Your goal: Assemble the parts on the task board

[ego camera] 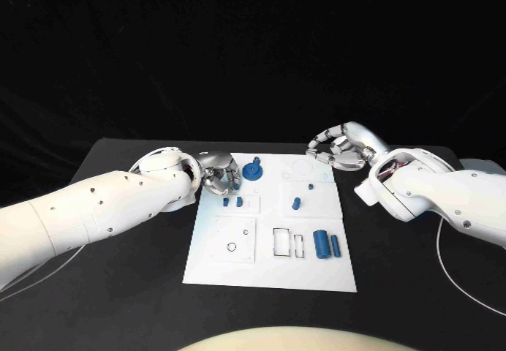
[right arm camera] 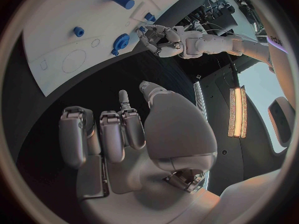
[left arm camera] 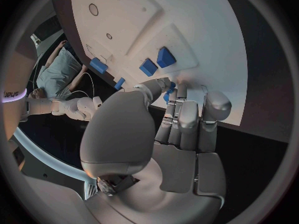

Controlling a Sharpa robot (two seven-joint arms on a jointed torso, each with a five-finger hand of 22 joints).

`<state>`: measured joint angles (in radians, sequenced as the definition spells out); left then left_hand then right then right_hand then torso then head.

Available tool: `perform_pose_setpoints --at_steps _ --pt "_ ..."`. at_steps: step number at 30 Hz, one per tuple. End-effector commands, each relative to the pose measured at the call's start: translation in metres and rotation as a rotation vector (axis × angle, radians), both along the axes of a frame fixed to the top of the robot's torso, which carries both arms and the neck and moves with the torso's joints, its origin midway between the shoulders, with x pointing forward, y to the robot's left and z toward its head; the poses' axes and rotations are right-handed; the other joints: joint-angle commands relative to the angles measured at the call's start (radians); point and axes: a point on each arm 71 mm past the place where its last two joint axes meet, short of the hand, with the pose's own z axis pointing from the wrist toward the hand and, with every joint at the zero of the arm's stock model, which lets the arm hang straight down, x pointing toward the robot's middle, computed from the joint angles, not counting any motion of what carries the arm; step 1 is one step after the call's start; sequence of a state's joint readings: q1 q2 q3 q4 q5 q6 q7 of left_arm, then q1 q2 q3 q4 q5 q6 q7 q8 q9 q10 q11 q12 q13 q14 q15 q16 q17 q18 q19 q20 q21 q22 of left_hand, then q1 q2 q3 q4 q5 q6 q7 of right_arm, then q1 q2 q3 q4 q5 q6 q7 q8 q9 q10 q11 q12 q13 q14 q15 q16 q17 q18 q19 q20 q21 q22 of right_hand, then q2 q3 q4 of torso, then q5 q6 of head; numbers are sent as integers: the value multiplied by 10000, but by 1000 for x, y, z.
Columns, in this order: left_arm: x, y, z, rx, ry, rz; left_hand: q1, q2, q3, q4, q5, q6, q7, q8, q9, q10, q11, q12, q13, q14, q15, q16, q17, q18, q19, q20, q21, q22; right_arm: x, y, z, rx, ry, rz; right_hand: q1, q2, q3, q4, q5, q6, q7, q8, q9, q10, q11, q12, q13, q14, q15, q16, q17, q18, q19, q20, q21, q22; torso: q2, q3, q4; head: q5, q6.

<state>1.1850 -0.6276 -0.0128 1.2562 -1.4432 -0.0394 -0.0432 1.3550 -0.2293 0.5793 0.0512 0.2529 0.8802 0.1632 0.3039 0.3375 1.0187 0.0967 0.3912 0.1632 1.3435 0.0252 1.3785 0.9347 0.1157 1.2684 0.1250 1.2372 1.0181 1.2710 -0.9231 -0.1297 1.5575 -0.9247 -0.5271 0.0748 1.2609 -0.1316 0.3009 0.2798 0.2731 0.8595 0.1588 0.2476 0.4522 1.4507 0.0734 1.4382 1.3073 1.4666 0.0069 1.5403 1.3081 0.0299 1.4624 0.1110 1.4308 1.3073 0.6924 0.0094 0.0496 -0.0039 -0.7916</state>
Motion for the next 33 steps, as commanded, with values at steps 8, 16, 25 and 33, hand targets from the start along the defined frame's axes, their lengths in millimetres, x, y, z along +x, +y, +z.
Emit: perform_pose_setpoints --at_steps 8,16,25,33 --pt "-1 1 0 -8 5 -3 -74 -123 -93 1 -32 -472 76 -383 -136 -193 60 -118 23 -188 27 -55 -181 84 -211 2 -174 -177 0 0 0 -19 -66 46 -123 -40 81 2 37 -19 -13 27 -6 -553 0 -575 610 681 -73 -212 1085 197 14 -70 -483 1172 4 -6 -1 -11 -10" --pt "0 4 3 -285 -154 127 -104 -177 -220 36 -31 -1054 45 -745 -282 -546 132 -253 30 -474 90 -164 -629 161 -474 17 -461 -568 2 -2 -1 -42 17 28 -53 -216 469 -12 -15 -196 -81 146 35 -3729 -99 -6156 -4783 132 -196 -1479 -1040 663 -952 -188 -2882 -550 0 -8 8 -20 -11" --pt "-1 17 10 -1673 -148 466 -162 -110 -379 158 -20 -905 142 -663 -259 -839 220 -277 37 -925 173 -395 -1428 272 -851 62 -875 -1124 5 -6 -6 -925 301 414 704 -661 1412 -572 -583 178 -45 183 -3 -3927 -43 -9279 -7338 86 -169 -1802 -1255 705 -938 -194 -3439 -853 -9 -4 -5 -53 6" --pt "1 57 26 -6785 1251 1921 -324 -29 -721 482 -32 -586 252 -472 -240 -1291 352 -372 -107 -2628 306 -1760 -4130 697 -2398 194 -2810 -3496 2 0 -12 -3925 -347 1459 982 -1039 2065 -1091 -923 502 26 -35 -131 -4165 190 -11575 -9359 233 28 -1497 -758 608 -709 -36 -2986 -422 -14 4 2 -216 128"
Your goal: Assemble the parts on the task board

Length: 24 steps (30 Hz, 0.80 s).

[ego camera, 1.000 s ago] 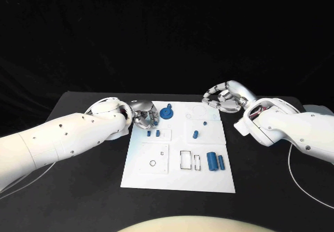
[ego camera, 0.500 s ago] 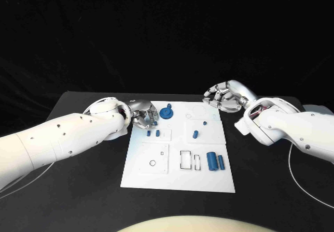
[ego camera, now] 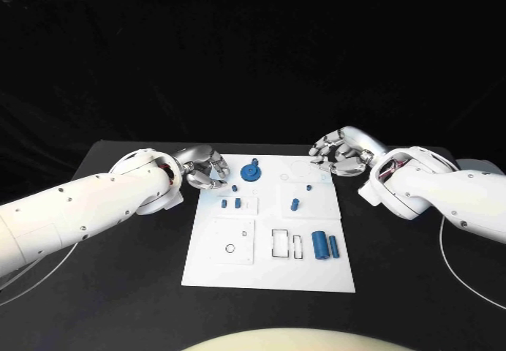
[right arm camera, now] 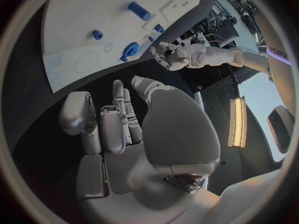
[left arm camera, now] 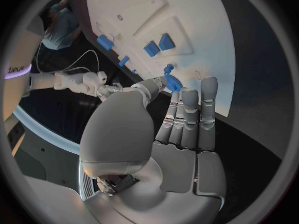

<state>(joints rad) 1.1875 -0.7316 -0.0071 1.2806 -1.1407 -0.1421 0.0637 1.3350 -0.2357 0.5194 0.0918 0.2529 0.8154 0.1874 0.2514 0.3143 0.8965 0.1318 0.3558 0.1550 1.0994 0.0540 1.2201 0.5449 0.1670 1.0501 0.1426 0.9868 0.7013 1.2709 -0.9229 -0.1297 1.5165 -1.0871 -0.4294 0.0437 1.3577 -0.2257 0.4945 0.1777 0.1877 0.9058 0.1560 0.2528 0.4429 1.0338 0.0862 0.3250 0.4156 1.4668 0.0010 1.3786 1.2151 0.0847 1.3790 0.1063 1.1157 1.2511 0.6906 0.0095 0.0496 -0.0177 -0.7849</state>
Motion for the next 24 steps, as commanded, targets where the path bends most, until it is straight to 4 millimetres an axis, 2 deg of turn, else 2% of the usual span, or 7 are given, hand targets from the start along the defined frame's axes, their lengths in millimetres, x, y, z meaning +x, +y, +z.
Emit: perform_pose_setpoints --at_steps 1,5,9,12,15,19,24 --pt "0 12 15 -4450 771 809 -121 73 -218 137 -25 66 21 62 -16 -126 13 -14 -50 -358 36 -353 -363 185 -309 35 -502 -445 -4 9 -6 -2902 -517 1054 13 -120 162 -114 -90 72 35 -110 -49 39 63 -582 -608 257 92 175 258 43 171 19 274 228 17 -2 -4 -134 112" --pt "-6 23 21 -6823 1470 1302 -38 224 -402 281 -8 194 96 130 -31 -187 80 57 -102 -837 98 -922 -748 181 -509 100 -1138 -849 -5 16 -10 -4380 -1022 1352 29 -161 240 -236 -140 167 -25 -153 -72 153 51 -861 -982 392 108 415 643 -39 373 -12 741 580 22 -21 -24 -300 168" --pt "-13 28 26 -8218 1752 1691 27 324 -459 383 33 534 -13 298 3 556 -64 522 13 -696 -28 -1048 -925 192 -276 3 -1404 -1079 -6 21 -14 -5468 -1355 1495 28 -176 376 -325 -515 238 -75 -217 -104 271 7 -1089 -1325 463 80 528 816 -89 483 -53 1001 790 25 -48 -12 -429 206" --pt "-19 28 28 -8829 1870 1825 108 375 -439 374 89 720 -87 429 52 768 -154 727 73 -659 -95 -1111 -994 192 -188 -64 -1508 -1167 -7 25 -18 -6068 -1531 1550 41 -221 404 -366 -533 247 -100 -234 -112 292 -16 -1131 -1394 469 69 537 827 -86 478 -65 993 793 34 -38 18 -455 199" --pt "-25 27 29 -9200 1974 1840 110 375 -439 375 95 722 -89 432 53 766 -155 732 74 -657 -97 -1115 -998 191 -183 -68 -1514 -1172 -8 28 -22 -6492 -1615 1564 26 -300 411 -403 -548 249 -112 -258 -124 317 -34 -1175 -1467 479 55 557 862 -97 501 -85 1055 844 31 -50 34 -462 202" --pt "-29 28 30 -9510 2021 1874 108 375 -440 378 96 720 -89 433 53 766 -156 735 75 -655 -98 -1117 -1000 191 -180 -69 -1518 -1175 -9 31 -26 -6863 -1616 1600 -2 -368 416 -427 -544 223 -100 -299 -142 303 -27 -1236 -1545 490 56 577 896 -103 507 -94 1077 869 30 -42 11 -436 190" --pt "-32 32 30 -9746 1992 2052 122 381 -432 372 103 721 -95 437 54 765 -162 745 76 -651 -103 -1123 -1007 190 -171 -75 -1528 -1183 -9 34 -29 -7105 -1675 1632 -25 -392 456 -454 -444 213 -52 -344 -163 285 7 -1312 -1649 495 78 587 909 -110 511 -92 1097 896 28 -41 -3 -465 193"
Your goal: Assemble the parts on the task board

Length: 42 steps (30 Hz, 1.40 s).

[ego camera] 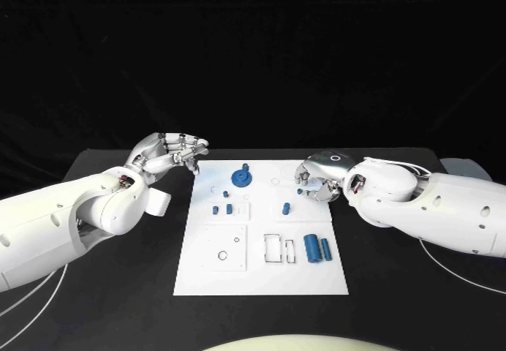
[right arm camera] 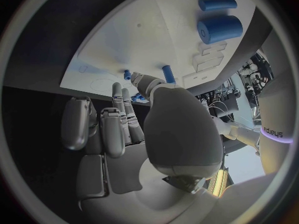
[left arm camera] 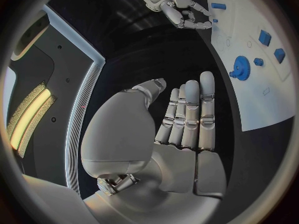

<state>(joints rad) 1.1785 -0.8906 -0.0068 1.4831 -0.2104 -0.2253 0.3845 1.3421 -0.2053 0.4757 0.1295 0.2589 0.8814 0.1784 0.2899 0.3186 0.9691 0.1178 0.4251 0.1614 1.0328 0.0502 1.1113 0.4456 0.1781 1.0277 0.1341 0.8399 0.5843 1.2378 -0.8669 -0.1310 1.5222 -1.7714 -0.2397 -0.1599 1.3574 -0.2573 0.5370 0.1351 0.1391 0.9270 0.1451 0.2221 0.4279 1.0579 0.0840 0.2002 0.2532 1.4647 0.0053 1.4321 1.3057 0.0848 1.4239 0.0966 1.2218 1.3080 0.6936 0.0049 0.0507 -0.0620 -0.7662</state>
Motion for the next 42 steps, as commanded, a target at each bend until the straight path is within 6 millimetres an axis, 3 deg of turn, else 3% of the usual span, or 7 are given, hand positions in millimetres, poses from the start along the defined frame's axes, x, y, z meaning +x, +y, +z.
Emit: perform_pose_setpoints --at_steps 1,7,16,35,38,42 --pt "-1 4 3 -799 -81 451 63 81 9 -9 46 61 -8 55 12 36 -24 57 13 18 -68 -39 -17 79 59 6 -66 -19 1 1 -4 -962 -225 -99 -19 -56 62 -39 84 26 70 -37 -13 73 39 -72 -53 520 46 62 21 -120 79 9 78 361 2 7 -20 -25 15" --pt "-2 5 4 -859 -63 514 70 80 12 -13 47 56 -5 54 12 31 -24 60 13 21 -71 -42 -21 79 65 2 -71 -24 1 4 -7 -904 -287 -7 24 85 321 -149 37 339 77 51 19 506 48 -6 -189 539 51 114 105 -209 268 24 528 687 7 15 4 -49 37" --pt "-2 5 3 -857 3 529 96 74 23 -23 42 -38 38 18 -5 -56 3 68 6 33 -64 -68 -51 71 107 -12 -117 -62 0 10 -14 -819 -160 122 46 317 718 -340 -4 776 -22 192 81 1019 -80 -41 -308 555 -45 157 168 -257 374 -31 805 907 3 23 -6 -1 -14" --pt "-1 5 1 -754 205 598 156 53 45 -58 40 -208 130 -21 -28 -358 94 61 -28 -49 3 -167 -133 57 130 22 -267 -166 4 14 -24 -819 27 115 18 370 804 -403 1 825 -28 194 90 1088 -90 -112 -356 559 -61 168 183 -263 381 -49 836 940 6 32 -8 -17 -65" --pt "-1 5 1 -738 249 596 164 56 49 -62 41 -236 148 -25 -31 -413 112 65 -34 -75 18 -189 -149 55 123 33 -300 -187 4 14 -25 -775 44 101 41 529 917 -482 23 920 -57 230 119 1192 -117 -160 -392 558 -84 168 180 -266 385 -60 856 967 4 28 -5 -28 -77" --pt "-2 5 1 -718 296 598 200 65 68 -86 46 -281 171 -37 -38 -462 129 76 -38 -98 29 -209 -166 57 120 42 -330 -207 4 14 -26 -709 95 89 187 985 1228 -792 -294 1154 -135 390 257 1535 -205 -260 -435 569 -168 194 226 -297 443 -111 1016 1097 9 24 -7 -34 -74"
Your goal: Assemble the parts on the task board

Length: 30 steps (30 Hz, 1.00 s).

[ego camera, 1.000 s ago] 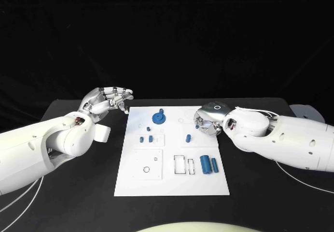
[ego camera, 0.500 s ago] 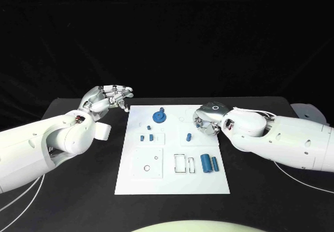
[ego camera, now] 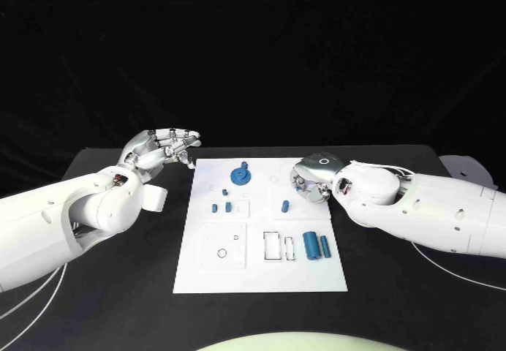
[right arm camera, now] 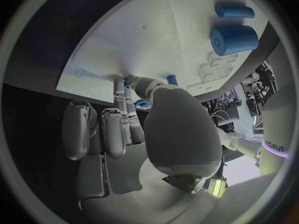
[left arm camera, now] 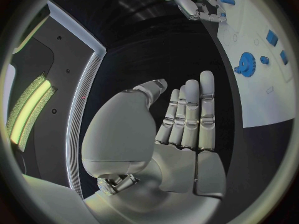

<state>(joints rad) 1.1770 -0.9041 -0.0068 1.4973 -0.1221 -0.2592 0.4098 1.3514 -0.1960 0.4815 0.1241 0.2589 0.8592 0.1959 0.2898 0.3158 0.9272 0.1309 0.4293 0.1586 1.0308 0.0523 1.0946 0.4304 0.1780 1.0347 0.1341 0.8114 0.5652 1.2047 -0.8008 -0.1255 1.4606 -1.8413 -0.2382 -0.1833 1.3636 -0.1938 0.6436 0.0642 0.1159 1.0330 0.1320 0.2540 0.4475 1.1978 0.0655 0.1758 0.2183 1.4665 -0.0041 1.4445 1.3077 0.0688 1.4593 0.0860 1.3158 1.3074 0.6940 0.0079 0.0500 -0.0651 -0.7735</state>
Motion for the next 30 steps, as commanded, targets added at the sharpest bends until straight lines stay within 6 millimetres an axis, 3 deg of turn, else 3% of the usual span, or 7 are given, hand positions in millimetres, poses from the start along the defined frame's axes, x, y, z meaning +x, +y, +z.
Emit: perform_pose_setpoints --at_steps 1,9,30 --pt "-1 -1 0 -43 84 4 107 -28 10 -32 47 -59 -5 -36 -11 -43 -2 34 -10 -78 9 -41 -15 58 50 43 -45 -16 -2 -1 -9 -177 312 -16 114 401 207 -139 -75 106 -12 92 91 192 -31 -50 -98 551 -84 68 201 -141 92 -8 91 1119 4 -7 3 -9 -24" --pt "-1 -1 0 -23 166 -26 167 -22 40 -79 50 -128 33 -51 -20 -132 29 56 -16 -117 31 -73 -44 59 49 58 -90 -46 -3 -3 -9 -34 401 -63 41 517 375 -331 -50 169 -59 182 207 424 -85 -172 -138 545 -134 57 178 -157 116 -20 166 1189 -7 -7 3 -1 -62" --pt "-2 -1 -1 -24 340 -210 170 -48 41 -140 46 -386 159 -94 -51 -545 155 122 -42 -357 143 -179 -137 49 -60 148 -267 -144 -9 -5 5 836 -252 85 -165 418 355 -434 -152 207 -71 255 310 514 -93 -339 -195 540 -152 47 160 -177 150 -22 260 1265 -15 -9 -6 -43 -8"
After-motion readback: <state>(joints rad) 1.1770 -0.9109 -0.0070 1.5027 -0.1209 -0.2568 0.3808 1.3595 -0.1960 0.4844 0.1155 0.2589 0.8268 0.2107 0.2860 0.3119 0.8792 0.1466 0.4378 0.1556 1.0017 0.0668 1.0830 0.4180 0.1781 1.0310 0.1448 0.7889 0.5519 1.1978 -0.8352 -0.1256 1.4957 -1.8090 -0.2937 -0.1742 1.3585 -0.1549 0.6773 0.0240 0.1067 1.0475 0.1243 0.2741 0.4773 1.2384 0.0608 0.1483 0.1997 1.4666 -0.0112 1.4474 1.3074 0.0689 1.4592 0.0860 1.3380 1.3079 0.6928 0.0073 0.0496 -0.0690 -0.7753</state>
